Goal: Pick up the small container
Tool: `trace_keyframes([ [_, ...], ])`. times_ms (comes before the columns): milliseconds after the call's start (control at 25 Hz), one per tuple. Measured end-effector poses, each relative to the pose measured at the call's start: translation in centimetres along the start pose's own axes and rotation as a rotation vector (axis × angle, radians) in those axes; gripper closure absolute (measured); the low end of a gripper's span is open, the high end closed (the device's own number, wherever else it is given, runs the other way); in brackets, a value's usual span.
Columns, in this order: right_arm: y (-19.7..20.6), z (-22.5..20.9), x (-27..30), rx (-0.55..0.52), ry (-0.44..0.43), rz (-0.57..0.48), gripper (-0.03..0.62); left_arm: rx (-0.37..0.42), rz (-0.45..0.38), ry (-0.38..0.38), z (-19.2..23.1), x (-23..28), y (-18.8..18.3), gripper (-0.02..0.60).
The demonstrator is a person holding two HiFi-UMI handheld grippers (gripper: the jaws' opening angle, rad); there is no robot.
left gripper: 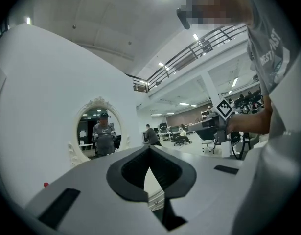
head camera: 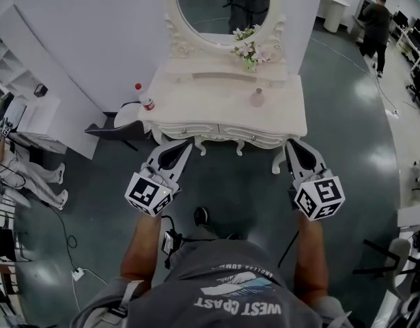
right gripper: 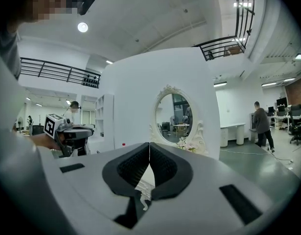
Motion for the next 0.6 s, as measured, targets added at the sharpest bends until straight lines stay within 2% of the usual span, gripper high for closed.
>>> trace_keyframes([
  [280,0.3,-1.8,0.3,0.007,0.067,0.014,0.568,-0.003,-0.011,0.085,1.5,4.2,0.5,0.566],
  [600,0.2,-3.0,2.3,0.005,0.157,0.039,0.568,-0.019,-0.044,0.173,5.3,8.6,1.2,0.566],
])
Point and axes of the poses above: the fingertips, and each gripper's own axes: x forward along the fingers, z to its left, y out of its underside, the point moved 9 cm from there along -x, backward along the fingers, and after that the axes turned 10 degrees about y, right-handed, at the moved point
